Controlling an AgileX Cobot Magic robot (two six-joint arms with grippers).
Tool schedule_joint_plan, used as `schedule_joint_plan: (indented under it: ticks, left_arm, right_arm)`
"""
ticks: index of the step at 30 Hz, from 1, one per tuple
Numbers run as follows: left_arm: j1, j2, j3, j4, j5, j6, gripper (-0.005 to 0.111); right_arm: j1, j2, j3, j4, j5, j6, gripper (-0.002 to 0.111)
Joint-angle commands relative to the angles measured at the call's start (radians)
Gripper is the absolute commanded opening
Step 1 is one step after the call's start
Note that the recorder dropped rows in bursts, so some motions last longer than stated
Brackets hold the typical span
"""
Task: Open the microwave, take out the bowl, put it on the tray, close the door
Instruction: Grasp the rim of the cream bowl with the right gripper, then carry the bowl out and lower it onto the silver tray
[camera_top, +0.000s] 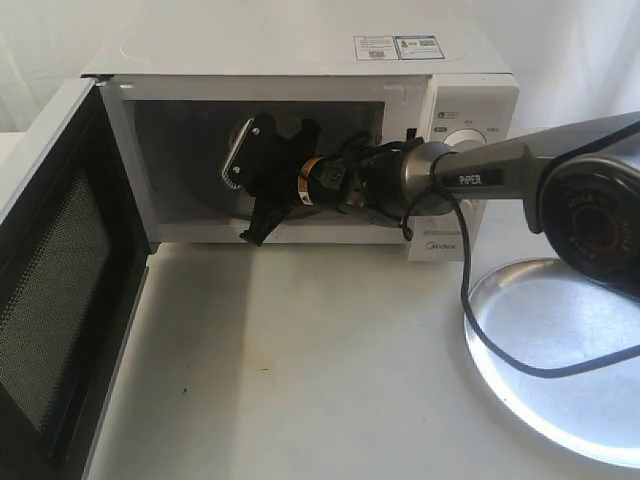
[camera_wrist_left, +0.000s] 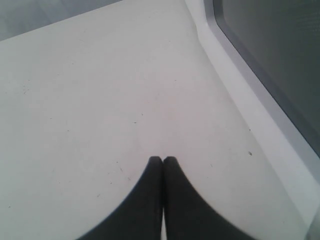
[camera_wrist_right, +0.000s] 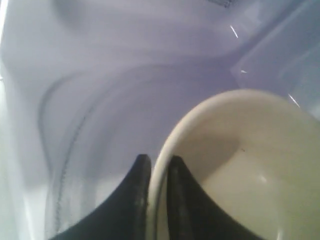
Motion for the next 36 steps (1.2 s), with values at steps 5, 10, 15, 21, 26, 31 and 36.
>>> schedule_joint_plan:
  ticks: [5, 10, 15, 21, 26, 31, 36]
  left_arm:
    - [-0.001, -0.002, -0.004, -0.004, -0.003, -0.006, 0.000]
    - [-0.001, -0.002, -0.004, -0.004, -0.003, -0.006, 0.000]
    - [-0.001, -0.002, -0.004, -0.004, -0.003, -0.006, 0.000]
    - [-0.001, -0.002, -0.004, -0.004, -0.005, -0.006, 0.000]
    - [-0.001, -0.002, -0.004, -0.004, -0.005, -0.006, 0.000]
    - [-0.001, -0.002, -0.004, -0.004, -0.005, -0.006, 0.000]
    - [-0.001, -0.002, -0.004, -0.004, -0.005, -0.006, 0.000]
  right_arm:
    - [0.041, -0.170, 0.168, -0.026, 0.087, 0.052, 0.000]
    - [0.108, -0.512, 0.471, -0.077, 0.301, 0.052, 0.000]
    - [0.115, -0.748, 0.651, -0.073, 0.822, -0.036, 0.000]
    - [0.099, -0.781, 0.715, 0.000, 0.986, 0.055, 0.000]
    - [0.092, -0.777, 0.813, 0.042, 0.924, 0.113, 0.000]
    - [0.052, -0.777, 0.877, -0.100, 0.806, 0.268, 0.000]
    - [0.016, -0.777, 0.877, -0.225, 0.813, 0.568, 0.000]
